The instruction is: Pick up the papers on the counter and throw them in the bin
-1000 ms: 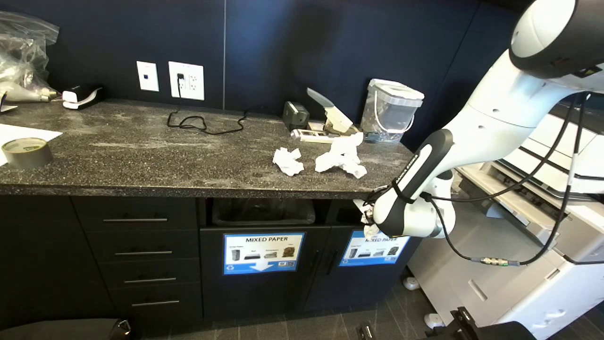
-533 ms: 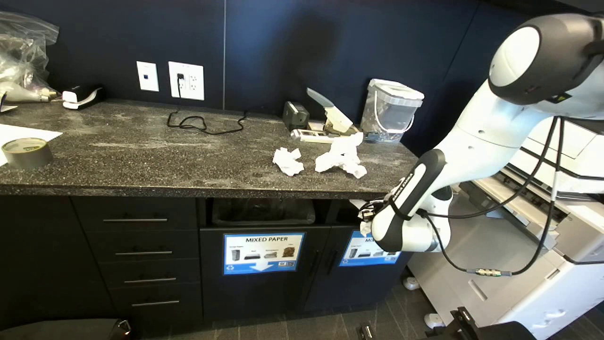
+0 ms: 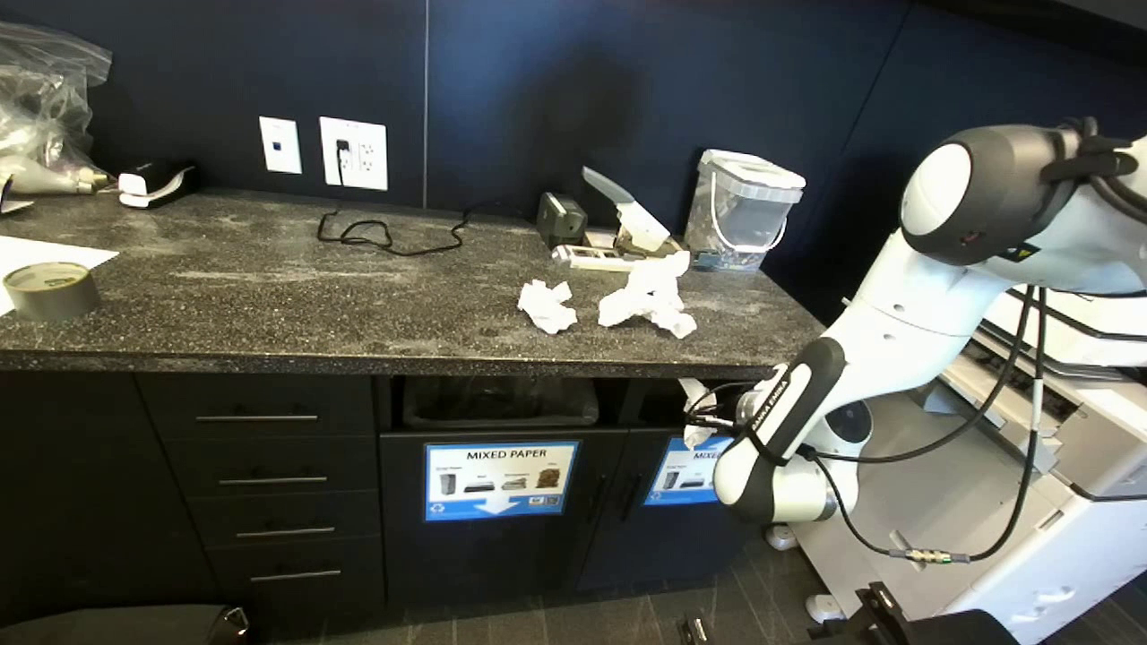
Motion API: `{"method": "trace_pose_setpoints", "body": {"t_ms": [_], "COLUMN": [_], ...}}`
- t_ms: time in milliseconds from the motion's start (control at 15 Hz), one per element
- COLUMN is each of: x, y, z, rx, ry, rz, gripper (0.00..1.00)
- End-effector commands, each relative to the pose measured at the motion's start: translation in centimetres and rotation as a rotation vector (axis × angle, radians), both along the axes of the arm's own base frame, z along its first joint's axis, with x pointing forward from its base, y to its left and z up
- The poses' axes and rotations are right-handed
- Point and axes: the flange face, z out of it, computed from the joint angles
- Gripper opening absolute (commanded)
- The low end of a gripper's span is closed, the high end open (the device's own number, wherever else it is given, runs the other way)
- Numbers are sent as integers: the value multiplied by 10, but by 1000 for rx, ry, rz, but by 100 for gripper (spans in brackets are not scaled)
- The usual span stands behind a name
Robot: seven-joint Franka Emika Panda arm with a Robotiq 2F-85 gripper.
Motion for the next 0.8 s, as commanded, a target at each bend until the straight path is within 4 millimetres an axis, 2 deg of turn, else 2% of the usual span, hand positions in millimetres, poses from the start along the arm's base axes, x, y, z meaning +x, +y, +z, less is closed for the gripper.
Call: {"method": "trace_pose_setpoints", "body": {"t_ms": [0, 133, 733], "x": [16, 25, 55], "y": [-9, -13, -9], "z": [-12, -16, -37], "rx": [35, 50, 73], "ry": [-98, -116, -177], "rz": [-1, -6, 11], "gripper": [14, 14, 14]}}
